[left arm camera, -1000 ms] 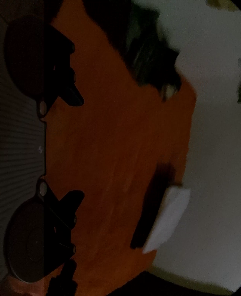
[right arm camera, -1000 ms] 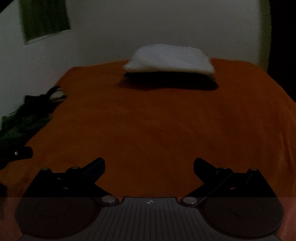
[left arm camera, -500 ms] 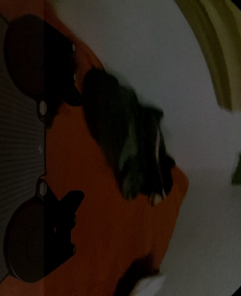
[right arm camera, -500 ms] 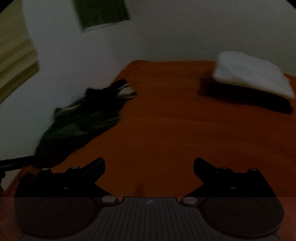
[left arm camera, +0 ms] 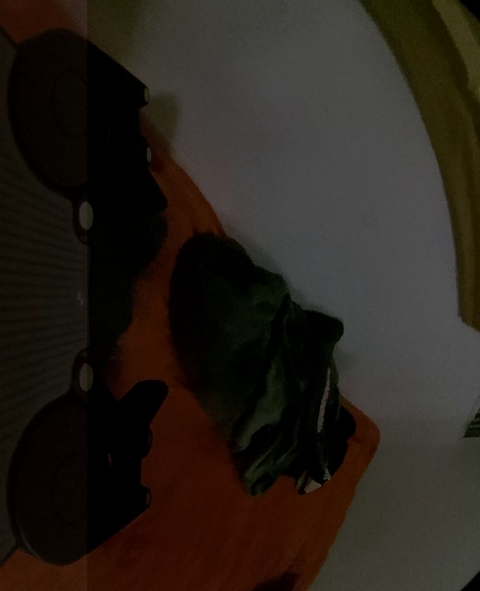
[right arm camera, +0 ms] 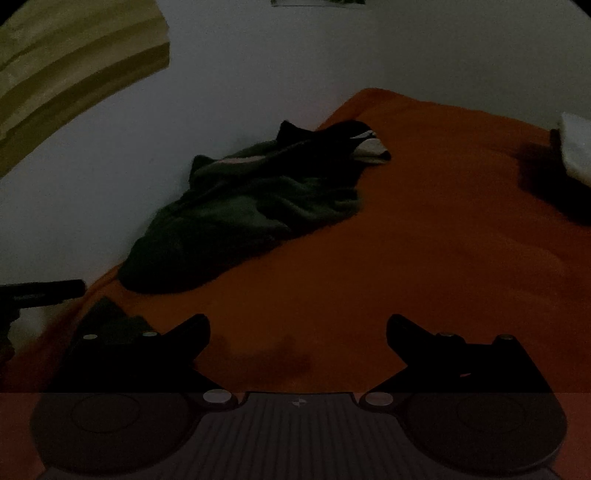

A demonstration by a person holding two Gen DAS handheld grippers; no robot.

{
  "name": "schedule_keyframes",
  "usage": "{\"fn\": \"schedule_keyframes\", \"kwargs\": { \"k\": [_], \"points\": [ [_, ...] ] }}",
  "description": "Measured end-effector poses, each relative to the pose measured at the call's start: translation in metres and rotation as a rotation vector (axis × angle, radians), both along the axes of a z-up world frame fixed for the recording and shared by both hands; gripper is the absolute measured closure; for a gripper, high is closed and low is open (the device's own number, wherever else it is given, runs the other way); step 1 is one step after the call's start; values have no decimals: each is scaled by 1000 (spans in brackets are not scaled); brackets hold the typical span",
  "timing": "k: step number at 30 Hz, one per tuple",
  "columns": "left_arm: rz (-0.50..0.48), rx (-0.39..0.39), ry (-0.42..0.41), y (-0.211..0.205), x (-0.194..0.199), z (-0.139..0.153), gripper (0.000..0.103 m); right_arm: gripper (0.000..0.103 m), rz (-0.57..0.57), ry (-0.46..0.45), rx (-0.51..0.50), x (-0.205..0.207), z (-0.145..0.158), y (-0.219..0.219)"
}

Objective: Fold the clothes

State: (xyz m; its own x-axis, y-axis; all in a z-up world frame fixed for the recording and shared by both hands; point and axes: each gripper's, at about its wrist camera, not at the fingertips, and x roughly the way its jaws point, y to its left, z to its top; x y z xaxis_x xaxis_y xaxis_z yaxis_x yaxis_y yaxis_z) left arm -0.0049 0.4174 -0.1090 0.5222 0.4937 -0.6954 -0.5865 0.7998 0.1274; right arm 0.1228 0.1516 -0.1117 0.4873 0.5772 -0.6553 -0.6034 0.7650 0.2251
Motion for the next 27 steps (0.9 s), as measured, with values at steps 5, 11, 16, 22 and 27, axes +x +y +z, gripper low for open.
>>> {"fn": "schedule_keyframes", "kwargs": {
  "k": [5, 11, 16, 22, 27],
  "points": [
    [-31, 23, 28, 13, 52, -42, 0, 0, 10, -16, 0, 18, -6, 28],
    [32, -65, 56, 50, 98, -88, 5, 0, -6, -28, -18, 45, -25, 39],
    [55, -40, 142, 73, 131, -123, 0, 0, -17, -10, -15, 62, -43, 28],
    [87, -110, 118, 75, 134, -135, 27, 0, -9, -1, -25, 71, -54, 17],
    [53, -118, -78, 38, 99, -94, 79, 0, 5, 73, 13, 73, -54, 9]
  ]
}}
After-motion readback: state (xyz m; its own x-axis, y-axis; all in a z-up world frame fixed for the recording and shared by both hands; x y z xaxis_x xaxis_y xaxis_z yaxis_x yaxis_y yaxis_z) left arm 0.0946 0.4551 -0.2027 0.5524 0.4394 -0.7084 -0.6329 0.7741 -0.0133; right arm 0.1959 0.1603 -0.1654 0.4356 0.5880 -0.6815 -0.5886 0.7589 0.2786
